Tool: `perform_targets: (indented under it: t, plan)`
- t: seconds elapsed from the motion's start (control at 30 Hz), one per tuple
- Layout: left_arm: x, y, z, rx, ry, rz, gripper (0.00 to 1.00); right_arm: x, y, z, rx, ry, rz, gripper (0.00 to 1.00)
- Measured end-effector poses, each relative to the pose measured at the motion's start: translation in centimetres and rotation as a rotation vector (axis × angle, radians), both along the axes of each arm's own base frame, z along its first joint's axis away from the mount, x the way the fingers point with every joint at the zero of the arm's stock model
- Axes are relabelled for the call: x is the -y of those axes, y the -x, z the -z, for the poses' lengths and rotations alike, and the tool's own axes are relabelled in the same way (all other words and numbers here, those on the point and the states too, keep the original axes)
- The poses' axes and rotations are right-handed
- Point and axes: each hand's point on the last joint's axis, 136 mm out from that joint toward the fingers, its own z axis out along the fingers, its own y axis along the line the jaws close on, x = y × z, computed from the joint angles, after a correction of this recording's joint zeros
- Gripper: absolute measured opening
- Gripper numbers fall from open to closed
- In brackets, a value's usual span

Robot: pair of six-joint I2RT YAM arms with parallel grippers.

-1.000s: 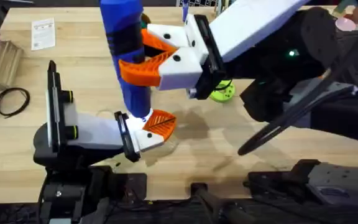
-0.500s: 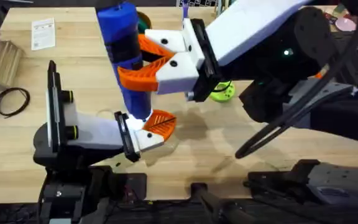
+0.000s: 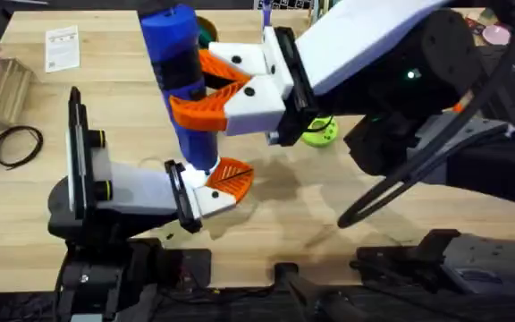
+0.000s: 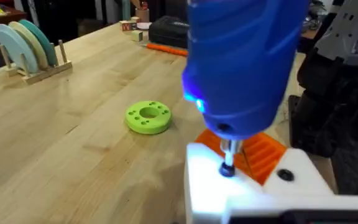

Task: Pick up the gripper from the table and insert it into the empty holder that is missing its gripper. Then pick up a screw, insert it into the mounting hole, and use the screwdriver to tighten it. Finally, clean up the table by picking up the vegetable and placing it into the bucket.

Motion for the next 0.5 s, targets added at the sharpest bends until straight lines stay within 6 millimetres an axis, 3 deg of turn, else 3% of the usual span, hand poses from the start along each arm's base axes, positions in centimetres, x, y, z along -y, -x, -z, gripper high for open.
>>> perform_targets:
  t: [0.5]
  plan:
    - [0.00, 0.00, 0.00, 0.000, 0.000, 0.000, 0.006, -0.21, -0.05, 0.45, -0.007, 0.017, 0.001, 0.022]
